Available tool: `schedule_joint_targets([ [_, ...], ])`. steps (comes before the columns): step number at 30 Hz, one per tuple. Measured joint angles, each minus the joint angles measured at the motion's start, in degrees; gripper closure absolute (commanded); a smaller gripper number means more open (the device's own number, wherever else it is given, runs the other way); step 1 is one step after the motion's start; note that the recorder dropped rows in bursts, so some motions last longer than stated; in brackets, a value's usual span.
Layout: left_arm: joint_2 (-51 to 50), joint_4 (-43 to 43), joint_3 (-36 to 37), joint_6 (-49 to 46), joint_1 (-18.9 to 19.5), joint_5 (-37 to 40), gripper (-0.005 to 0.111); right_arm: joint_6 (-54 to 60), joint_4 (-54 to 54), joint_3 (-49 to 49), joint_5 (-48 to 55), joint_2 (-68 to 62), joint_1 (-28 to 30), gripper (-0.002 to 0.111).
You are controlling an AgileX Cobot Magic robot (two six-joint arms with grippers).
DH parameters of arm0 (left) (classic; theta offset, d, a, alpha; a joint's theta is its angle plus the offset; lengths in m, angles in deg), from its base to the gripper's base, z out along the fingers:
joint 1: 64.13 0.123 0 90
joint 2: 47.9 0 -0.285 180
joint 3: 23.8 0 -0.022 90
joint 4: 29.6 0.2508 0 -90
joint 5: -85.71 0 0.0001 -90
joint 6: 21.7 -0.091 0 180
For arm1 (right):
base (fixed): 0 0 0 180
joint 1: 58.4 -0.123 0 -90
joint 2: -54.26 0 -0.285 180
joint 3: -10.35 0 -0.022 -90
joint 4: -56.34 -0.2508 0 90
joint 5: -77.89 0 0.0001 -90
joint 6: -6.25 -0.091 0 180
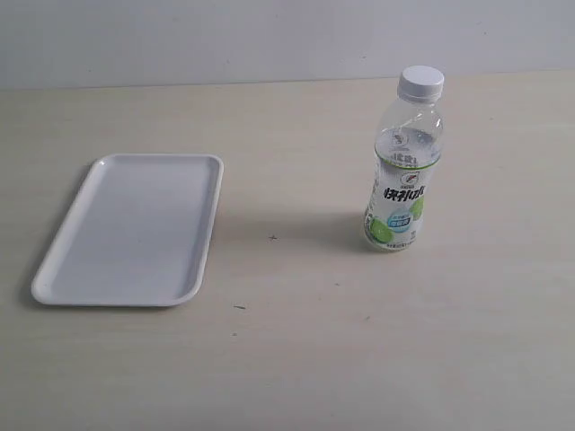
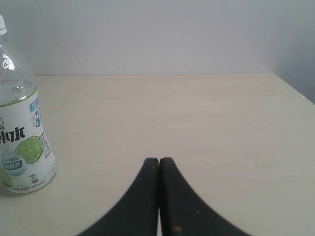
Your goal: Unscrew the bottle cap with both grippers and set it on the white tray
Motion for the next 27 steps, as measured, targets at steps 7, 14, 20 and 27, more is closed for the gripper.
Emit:
schedule_joint_targets([
  [7, 0.0, 0.0, 0.0, 0.0, 0.0, 0.0, 0.107, 0.0, 0.0, 0.0, 0.0, 0.0, 0.0, 0.108],
  [14, 0.0, 0.0, 0.0, 0.0, 0.0, 0.0, 0.107, 0.0, -0.1, 0.0, -3.6, 0.0, 0.0, 0.108],
  [20, 0.0, 0.0, 0.0, 0.0, 0.0, 0.0, 0.107, -2.1, -11.1, 0.0, -19.1, 0.0, 0.0, 0.108],
  [27, 0.0, 0.0, 0.0, 0.0, 0.0, 0.0, 0.107, -15.6, -13.5, 0.0, -40.1, 0.0, 0.0, 0.108],
])
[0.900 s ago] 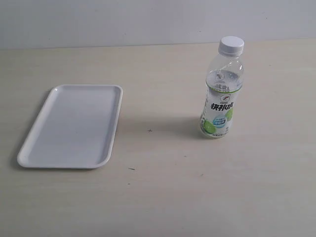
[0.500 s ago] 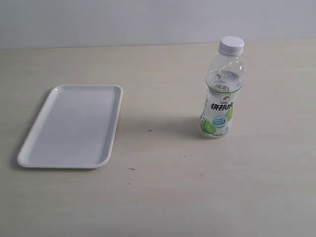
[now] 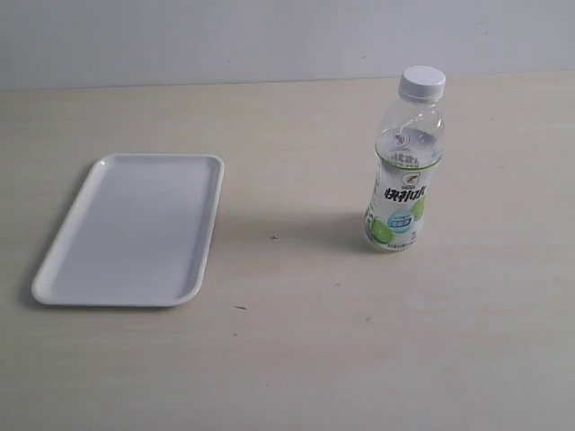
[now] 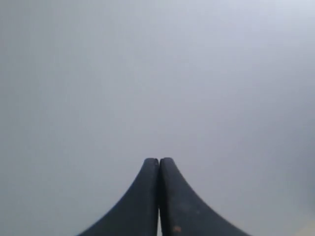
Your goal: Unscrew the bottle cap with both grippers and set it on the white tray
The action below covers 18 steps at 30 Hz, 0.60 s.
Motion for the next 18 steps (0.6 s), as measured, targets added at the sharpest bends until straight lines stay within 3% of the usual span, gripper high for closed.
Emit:
schedule_joint_targets([
  [4, 0.0, 0.0, 0.0, 0.0, 0.0, 0.0, 0.107, -7.9, 6.4, -4.0, -4.9, -2.7, 0.0, 0.108],
  [8, 0.0, 0.0, 0.0, 0.0, 0.0, 0.0, 0.107, -14.2, 18.9, -11.2, 1.7, -13.3, 0.0, 0.108],
  [13, 0.0, 0.0, 0.0, 0.0, 0.0, 0.0, 0.107, -25.1, 32.8, -13.0, 7.3, -28.7, 0.0, 0.108],
  [18, 0.0, 0.0, 0.0, 0.0, 0.0, 0.0, 0.107, -40.0, 53.9, -13.0, 4.9, -43.8, -1.7, 0.108],
])
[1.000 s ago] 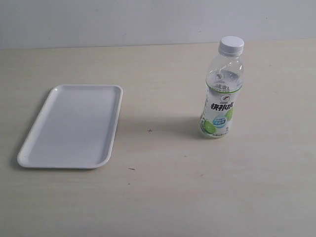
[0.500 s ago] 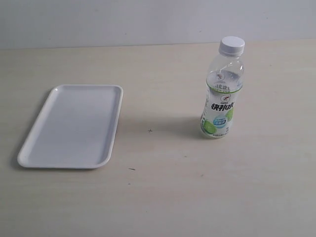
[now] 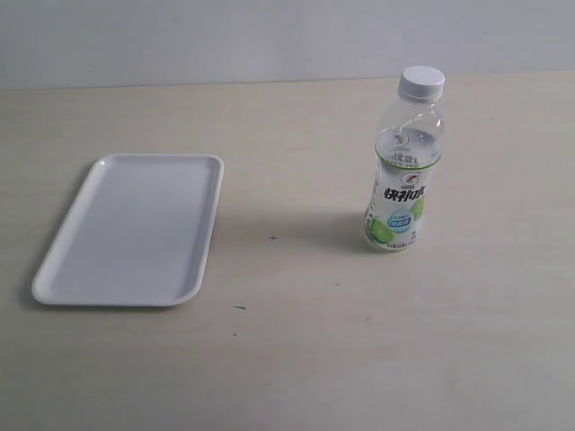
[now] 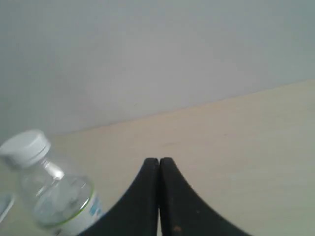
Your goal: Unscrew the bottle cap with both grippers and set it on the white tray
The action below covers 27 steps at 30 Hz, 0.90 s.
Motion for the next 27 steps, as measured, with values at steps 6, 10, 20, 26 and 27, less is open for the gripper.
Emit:
schedule_joint_targets([
  [6, 0.0, 0.0, 0.0, 0.0, 0.0, 0.0, 0.107, -6.4, 28.2, 0.0, -21.6, -12.1, -2.4, 0.094],
  [10, 0.0, 0.0, 0.0, 0.0, 0.0, 0.0, 0.107, -6.2, 31.8, 0.0, -22.5, -17.4, -2.4, 0.069],
  [20, 0.0, 0.0, 0.0, 0.0, 0.0, 0.0, 0.107, 1.8, 31.6, -0.1, -29.5, -25.8, -2.4, 0.014],
  [26, 0.0, 0.0, 0.0, 0.0, 0.0, 0.0, 0.107, 11.4, 25.2, -0.1, -30.0, -30.3, -2.4, 0.014],
  [27, 0.0, 0.0, 0.0, 0.0, 0.0, 0.0, 0.107, 13.7, 23.6, -0.1, -30.0, -31.1, -2.4, 0.014],
])
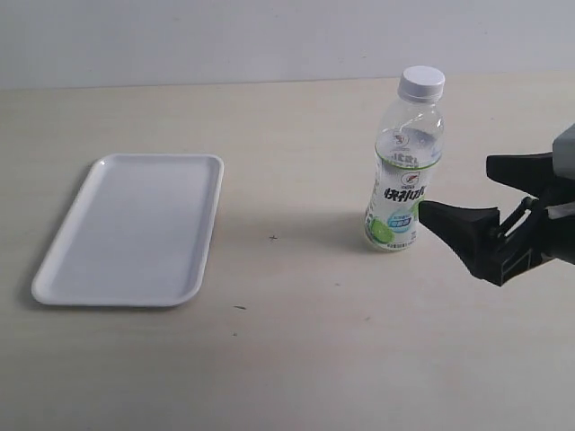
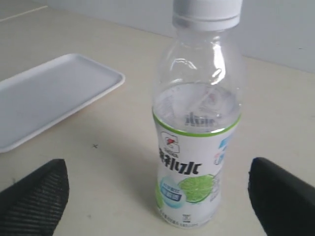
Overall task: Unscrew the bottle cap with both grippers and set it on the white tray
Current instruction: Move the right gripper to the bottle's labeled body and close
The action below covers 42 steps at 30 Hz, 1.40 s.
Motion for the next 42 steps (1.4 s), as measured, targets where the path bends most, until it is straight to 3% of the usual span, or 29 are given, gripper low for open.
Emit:
schedule_joint_targets([
  [8, 0.0, 0.0, 0.0, 0.0, 0.0, 0.0, 0.107, 9.5, -5.3, -1.8, -4.0, -7.4, 0.0, 0.014],
  [42, 0.0, 0.0, 0.0, 0.0, 0.0, 0.0, 0.107, 10.5, 1.3, -19.8, -18.5, -37.3, -0.5, 0.014],
])
